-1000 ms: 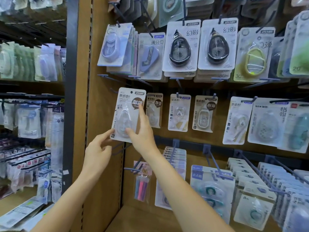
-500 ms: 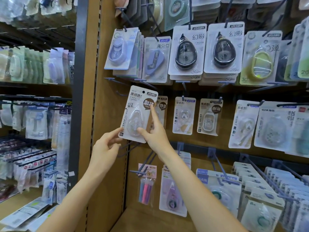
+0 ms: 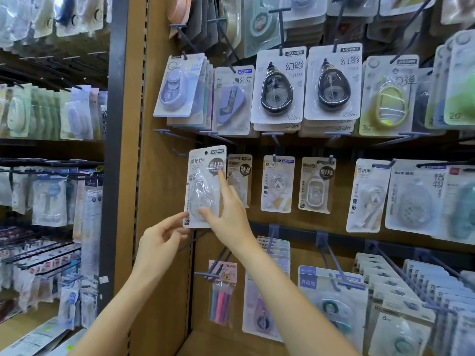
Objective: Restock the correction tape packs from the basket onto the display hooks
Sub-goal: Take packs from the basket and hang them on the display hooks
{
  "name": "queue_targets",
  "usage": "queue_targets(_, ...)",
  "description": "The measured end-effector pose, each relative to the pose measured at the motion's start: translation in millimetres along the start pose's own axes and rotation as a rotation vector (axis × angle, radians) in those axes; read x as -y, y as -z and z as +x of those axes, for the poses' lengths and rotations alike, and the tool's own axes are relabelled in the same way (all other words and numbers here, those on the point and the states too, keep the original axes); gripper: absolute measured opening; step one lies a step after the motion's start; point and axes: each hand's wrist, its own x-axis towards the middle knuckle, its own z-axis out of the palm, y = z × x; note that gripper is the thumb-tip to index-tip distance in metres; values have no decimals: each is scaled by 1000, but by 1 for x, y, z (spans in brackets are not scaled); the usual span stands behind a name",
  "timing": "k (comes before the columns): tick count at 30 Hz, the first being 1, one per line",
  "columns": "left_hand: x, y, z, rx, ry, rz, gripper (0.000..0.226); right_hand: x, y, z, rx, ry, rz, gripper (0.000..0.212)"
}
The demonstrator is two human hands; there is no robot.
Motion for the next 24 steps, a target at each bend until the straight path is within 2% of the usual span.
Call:
queue_targets(4, -5, -5, 3, 8, -59, 10, 45, -7, 3, -3, -86, -7, 90, 82)
queue_targets(7, -6, -6, -2, -76, -130, 5, 43, -8, 8, -3, -55, -21, 191, 80)
queue_targets(11, -15, -2, -8, -212, -304, 5, 38, -13, 10, -4, -8, -121, 463, 78)
queue_targets(15, -21, 0, -8, -235, -413, 42, 35, -19, 14, -4, 20, -219, 640, 73)
queue_targets(18, -15, -2, -6, -210, -290, 17, 37, -16, 14, -2, 19, -202, 465, 75)
queue_targets(21, 2, -6, -2, -75, -108, 83, 38, -17, 4, 5, -28, -162, 164, 80)
queue_targets(24, 18, -8, -1, 44, -33, 187, 38, -25, -5, 14, -74, -174, 12, 81)
